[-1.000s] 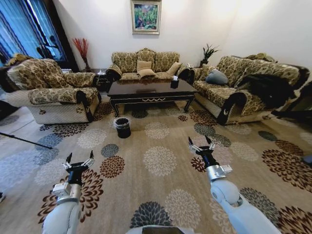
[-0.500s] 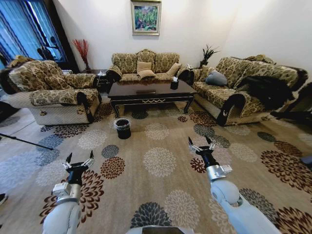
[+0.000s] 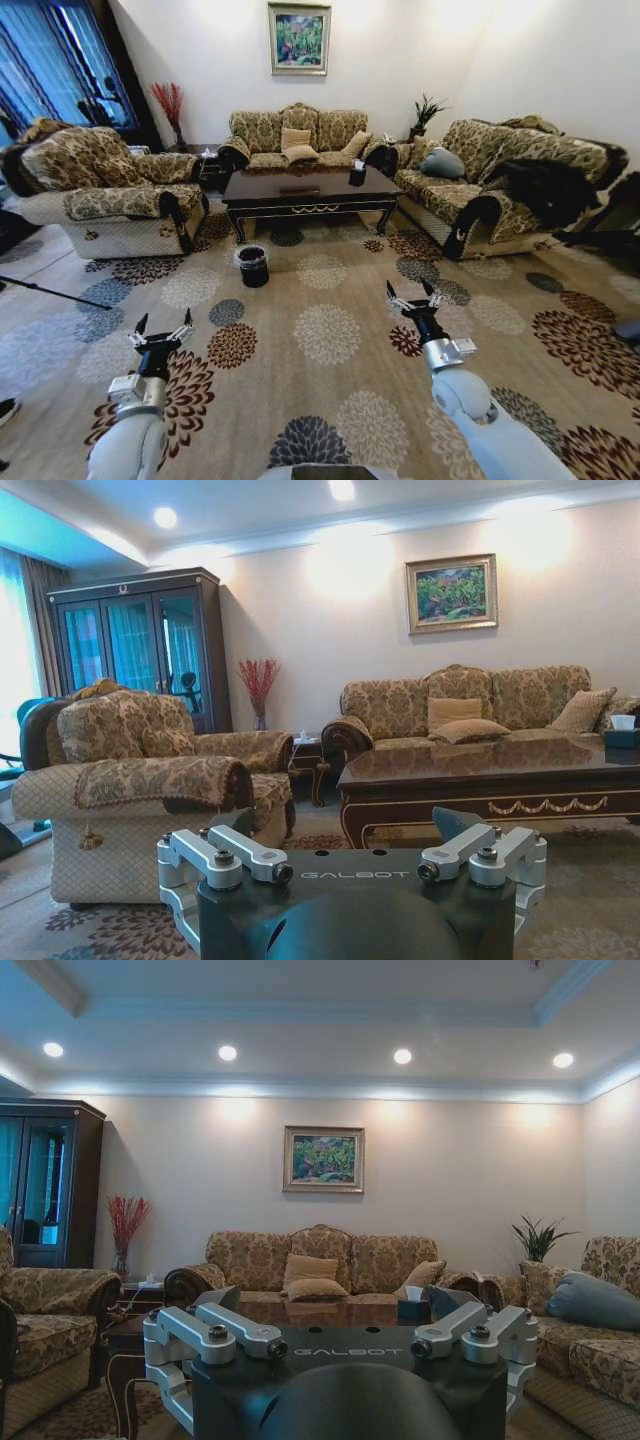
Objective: Move to the front of the table and pick up the trash from the floor, then place it into the trash bin.
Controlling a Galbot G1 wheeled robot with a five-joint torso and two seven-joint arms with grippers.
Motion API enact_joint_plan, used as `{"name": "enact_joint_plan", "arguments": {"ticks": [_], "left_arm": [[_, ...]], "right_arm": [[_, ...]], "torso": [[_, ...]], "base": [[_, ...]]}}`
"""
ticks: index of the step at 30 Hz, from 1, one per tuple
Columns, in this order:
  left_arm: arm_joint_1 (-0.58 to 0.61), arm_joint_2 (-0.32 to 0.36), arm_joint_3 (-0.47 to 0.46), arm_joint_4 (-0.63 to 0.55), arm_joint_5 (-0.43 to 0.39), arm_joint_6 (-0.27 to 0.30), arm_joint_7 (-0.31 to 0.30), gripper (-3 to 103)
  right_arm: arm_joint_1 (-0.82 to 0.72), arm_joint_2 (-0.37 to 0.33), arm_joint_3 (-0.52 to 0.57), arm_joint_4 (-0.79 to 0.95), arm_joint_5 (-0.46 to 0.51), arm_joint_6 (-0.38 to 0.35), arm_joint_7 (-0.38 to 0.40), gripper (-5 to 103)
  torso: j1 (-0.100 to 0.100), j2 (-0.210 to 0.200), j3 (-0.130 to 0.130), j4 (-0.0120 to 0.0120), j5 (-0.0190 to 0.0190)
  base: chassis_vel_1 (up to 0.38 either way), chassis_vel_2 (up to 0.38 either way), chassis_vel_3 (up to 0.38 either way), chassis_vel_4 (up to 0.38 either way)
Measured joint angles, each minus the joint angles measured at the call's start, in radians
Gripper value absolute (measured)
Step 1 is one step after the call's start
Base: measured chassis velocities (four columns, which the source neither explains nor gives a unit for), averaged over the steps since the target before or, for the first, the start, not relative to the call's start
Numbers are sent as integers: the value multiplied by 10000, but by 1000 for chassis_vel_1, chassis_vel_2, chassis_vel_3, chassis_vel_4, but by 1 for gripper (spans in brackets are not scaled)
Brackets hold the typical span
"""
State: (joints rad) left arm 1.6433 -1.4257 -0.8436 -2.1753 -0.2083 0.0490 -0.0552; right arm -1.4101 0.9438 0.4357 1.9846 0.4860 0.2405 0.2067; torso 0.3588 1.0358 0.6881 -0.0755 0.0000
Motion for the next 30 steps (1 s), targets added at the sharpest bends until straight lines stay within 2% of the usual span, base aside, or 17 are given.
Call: {"name": "enact_joint_plan", "arguments": {"ticks": [30], "left_arm": [[0,0,0,0,0,0,0,100]], "right_arm": [[0,0,0,0,0,0,0,100]], "torso": [[630,1413,781,0,0]], "base": [[0,0,0,0]]}}
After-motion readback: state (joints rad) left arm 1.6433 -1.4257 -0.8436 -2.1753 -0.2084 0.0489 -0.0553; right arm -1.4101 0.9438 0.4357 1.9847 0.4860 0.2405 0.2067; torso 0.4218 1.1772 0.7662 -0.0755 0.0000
